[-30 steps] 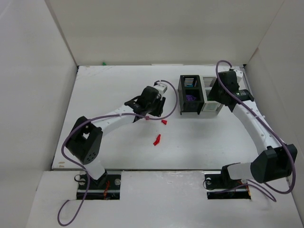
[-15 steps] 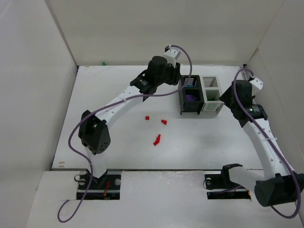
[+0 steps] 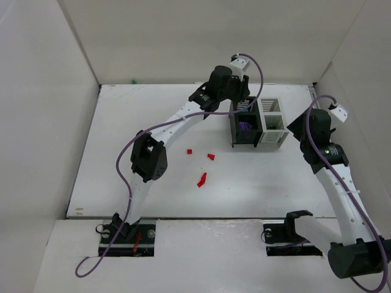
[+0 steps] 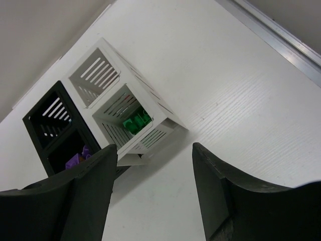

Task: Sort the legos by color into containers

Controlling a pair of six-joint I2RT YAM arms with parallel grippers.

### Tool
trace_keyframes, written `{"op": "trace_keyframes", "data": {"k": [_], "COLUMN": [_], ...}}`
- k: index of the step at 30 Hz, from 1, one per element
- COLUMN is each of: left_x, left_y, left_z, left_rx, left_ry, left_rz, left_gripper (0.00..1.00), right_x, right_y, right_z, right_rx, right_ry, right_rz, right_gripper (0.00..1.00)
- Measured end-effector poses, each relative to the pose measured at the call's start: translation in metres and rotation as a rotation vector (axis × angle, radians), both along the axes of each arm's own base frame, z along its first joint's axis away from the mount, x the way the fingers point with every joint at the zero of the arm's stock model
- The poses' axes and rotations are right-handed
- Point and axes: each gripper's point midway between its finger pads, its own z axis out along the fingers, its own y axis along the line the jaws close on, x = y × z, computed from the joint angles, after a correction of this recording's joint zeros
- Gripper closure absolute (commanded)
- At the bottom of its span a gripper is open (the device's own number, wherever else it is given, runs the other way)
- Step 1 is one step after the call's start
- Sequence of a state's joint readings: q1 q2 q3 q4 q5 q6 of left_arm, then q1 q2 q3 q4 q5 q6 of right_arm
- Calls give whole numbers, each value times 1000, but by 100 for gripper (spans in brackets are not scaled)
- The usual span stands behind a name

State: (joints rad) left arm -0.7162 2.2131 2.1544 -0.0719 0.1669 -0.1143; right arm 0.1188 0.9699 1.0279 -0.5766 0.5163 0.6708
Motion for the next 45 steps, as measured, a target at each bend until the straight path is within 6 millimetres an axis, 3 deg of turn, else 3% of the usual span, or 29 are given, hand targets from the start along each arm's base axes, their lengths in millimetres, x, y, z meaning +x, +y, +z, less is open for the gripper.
{"op": "trace_keyframes", "data": {"k": [8, 15, 18, 21, 23, 28, 31, 34, 36, 40, 45], "left_x": [11, 23, 27, 31, 32, 33, 25, 3, -21, -75, -134], "left_y": [-24, -31, -33, -33, -32, -31, -23, 3, 32, 116, 208], "left_z": [19, -10, -28, -44, -49, -48, -54, -56, -51, -21, 10], "left_rx": [-67, -54, -34, -16, -9, -9, 15, 50, 66, 43, -87], "left_ry": [-73, -66, -49, -33, -24, -27, -2, 54, 90, 106, 119], "left_rz": [-15, 7, 17, 30, 39, 49, 52, 64, 91, 230, 459], "left_gripper": [67, 64, 55, 27, 17, 0, 0, 0, 0, 0, 0], "right_x": [0, 3, 5, 7, 7, 8, 12, 17, 22, 25, 3], "right_y": [-3, -4, -3, -3, -3, -2, 7, 21, 41, 112, 206], "right_z": [-4, -6, -10, -12, -13, -13, -11, -10, -11, -32, -88], "right_rx": [-3, -6, -7, -7, -8, -17, -22, -24, -38, -76, -122], "right_ry": [4, 10, 21, 27, 29, 35, 35, 27, 33, 97, 261], "right_rz": [-11, -15, -15, -15, -14, 3, 74, 166, 262, 513, 798], "right_gripper": [33, 32, 32, 32, 32, 32, 31, 31, 31, 31, 32]}}
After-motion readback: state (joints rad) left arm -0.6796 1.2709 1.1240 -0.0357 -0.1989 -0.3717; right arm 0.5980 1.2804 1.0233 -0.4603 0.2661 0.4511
